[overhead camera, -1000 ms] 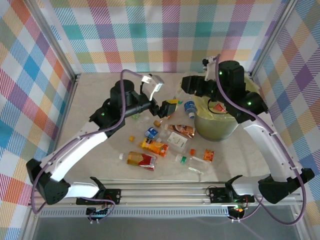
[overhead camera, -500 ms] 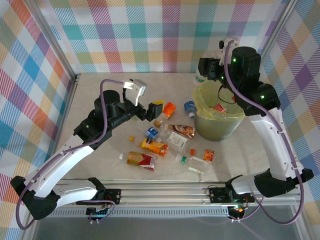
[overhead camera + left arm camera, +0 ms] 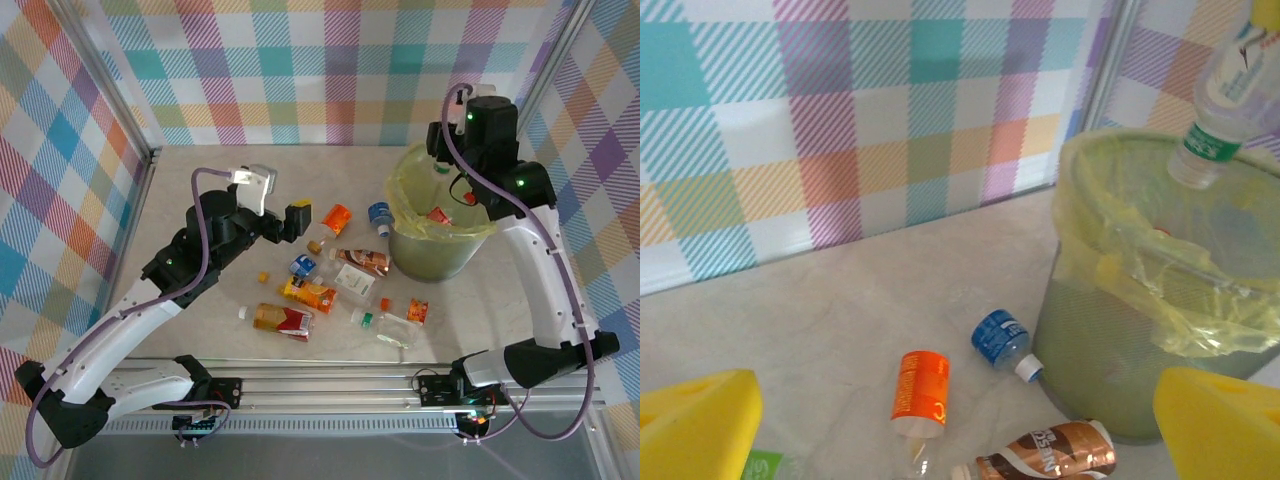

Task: Put the plastic bottles in the bin

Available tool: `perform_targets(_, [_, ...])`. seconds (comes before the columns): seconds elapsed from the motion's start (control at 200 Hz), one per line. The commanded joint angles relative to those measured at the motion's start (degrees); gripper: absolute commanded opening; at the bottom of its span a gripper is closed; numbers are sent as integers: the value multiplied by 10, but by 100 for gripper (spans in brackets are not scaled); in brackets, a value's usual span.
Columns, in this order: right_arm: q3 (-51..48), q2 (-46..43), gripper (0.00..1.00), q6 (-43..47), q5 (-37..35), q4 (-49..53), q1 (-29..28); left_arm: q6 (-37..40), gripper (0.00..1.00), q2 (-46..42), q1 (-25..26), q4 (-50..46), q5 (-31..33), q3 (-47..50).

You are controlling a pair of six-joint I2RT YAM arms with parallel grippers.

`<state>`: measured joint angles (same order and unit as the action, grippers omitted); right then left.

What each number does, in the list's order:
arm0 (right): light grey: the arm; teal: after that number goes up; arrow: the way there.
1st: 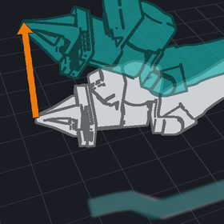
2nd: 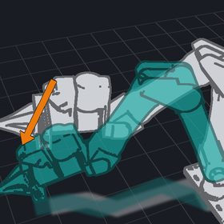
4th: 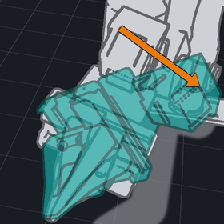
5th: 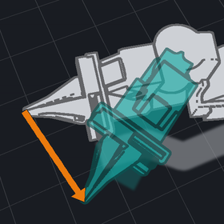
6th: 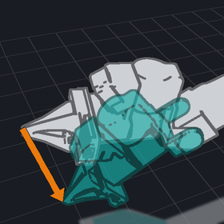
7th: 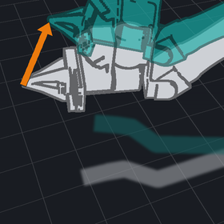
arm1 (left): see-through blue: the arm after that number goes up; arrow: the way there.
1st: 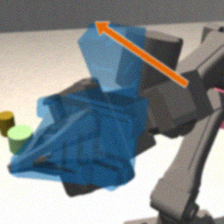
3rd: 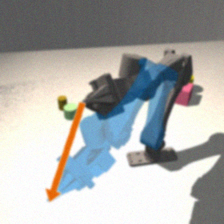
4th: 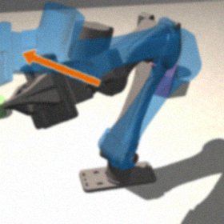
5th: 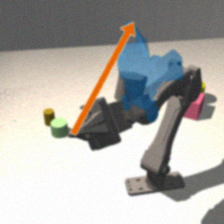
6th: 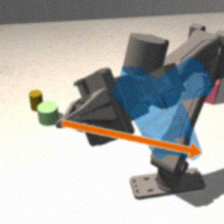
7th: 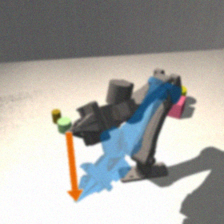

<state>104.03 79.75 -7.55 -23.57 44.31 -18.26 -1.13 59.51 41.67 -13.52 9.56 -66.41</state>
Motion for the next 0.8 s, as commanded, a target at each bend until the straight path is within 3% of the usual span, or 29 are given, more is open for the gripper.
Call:
perform_targets(0.0, [-21, 10, 24, 11, -17, -8, 6, -21, 100, -17, 5, -8, 47, 11])
perform_targets(0.795, [-154, 81, 26, -28, -1, -51, 8, -49, 100, -25, 1, -49, 106, 20])
